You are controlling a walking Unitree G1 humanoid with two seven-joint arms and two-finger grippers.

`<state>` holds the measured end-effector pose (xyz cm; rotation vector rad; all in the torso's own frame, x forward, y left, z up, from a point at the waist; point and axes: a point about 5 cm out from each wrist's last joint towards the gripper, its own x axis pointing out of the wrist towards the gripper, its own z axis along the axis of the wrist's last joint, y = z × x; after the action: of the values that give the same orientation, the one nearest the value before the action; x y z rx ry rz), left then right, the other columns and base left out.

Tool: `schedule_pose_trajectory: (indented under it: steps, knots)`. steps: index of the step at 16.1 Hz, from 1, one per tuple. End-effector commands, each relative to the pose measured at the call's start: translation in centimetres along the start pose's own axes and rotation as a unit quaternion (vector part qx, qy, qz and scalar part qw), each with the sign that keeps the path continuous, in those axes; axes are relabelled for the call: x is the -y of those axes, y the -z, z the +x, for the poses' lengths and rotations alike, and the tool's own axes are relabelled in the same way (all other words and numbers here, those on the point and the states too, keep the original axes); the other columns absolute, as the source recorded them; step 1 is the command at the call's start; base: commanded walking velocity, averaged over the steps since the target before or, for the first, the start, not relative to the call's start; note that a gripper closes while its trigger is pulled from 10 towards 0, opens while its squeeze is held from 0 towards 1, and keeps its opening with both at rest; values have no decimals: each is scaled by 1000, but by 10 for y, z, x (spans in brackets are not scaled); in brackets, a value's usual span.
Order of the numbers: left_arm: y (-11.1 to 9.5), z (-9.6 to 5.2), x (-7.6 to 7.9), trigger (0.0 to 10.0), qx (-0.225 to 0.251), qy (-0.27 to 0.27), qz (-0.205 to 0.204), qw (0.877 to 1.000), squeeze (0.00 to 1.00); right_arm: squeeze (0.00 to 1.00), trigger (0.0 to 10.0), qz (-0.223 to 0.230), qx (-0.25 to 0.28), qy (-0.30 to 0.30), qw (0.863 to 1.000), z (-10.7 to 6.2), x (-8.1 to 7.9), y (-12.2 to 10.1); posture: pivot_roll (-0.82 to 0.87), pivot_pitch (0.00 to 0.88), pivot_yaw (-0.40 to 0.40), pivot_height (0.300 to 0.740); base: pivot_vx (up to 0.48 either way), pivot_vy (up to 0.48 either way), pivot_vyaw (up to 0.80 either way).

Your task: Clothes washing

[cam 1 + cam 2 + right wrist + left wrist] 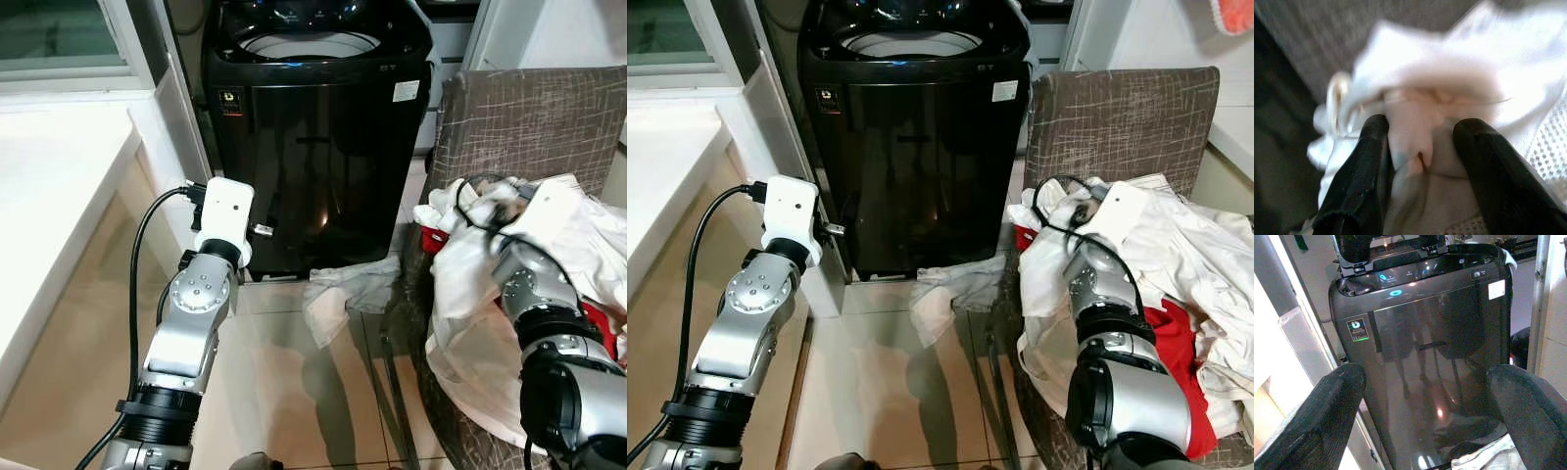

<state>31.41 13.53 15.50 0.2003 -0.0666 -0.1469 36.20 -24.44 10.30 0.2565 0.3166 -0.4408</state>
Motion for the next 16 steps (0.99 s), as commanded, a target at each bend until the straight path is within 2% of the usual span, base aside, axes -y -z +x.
schedule_pose_trajectory:
  steps: [1, 3, 4, 5, 6, 13, 15, 16]
  knots:
    - [-3, 2, -3, 10000, 1, 1, 1, 1000, 0, 0, 10000, 16, -43, -8, 999, 0, -3, 12, -66, 0, 47, 740, 0, 0, 0]
    - [-5, 3, -5, 10000, 3, 2, 4, 1000, 0, 0, 10000, 15, -64, -26, 998, -1, -8, 20, -62, 0, 51, 740, 0, 0, 0]
    - [-5, 3, -6, 10000, 3, 2, 5, 1000, 0, 0, 3882, 4, -52, -27, 998, -1, -9, 17, -62, 0, 51, 740, 0, 0, 0]
    - [-5, 3, -7, 10000, 4, 2, 6, 1000, 0, 0, 0, -52, 4, -39, 998, 0, -16, 2, -60, 0, 50, 740, 0, 0, 0]
    - [-5, 3, -7, 10000, 4, 1, 6, 1000, 0, 0, 0, -73, 19, -40, 996, 0, -17, -2, -60, 0, 50, 740, 0, 0, 0]
    - [-6, 3, -7, 10000, 4, 3, 7, 1000, 0, 0, 0, -74, 24, -36, 996, 0, -12, 3, -62, 0, 52, 740, 0, 0, 0]
    - [-6, 3, -7, 10000, 4, 3, 8, 1000, 0, 0, 0, -89, 73, -42, 992, -1, -17, -10, -62, 0, 53, 740, 0, 0, 0]
    - [-6, 3, -8, 10000, 4, 2, 8, 1000, 0, 0, 0, -118, 131, -44, 983, -4, -21, -25, -62, 0, 53, 740, 0, 0, 0]
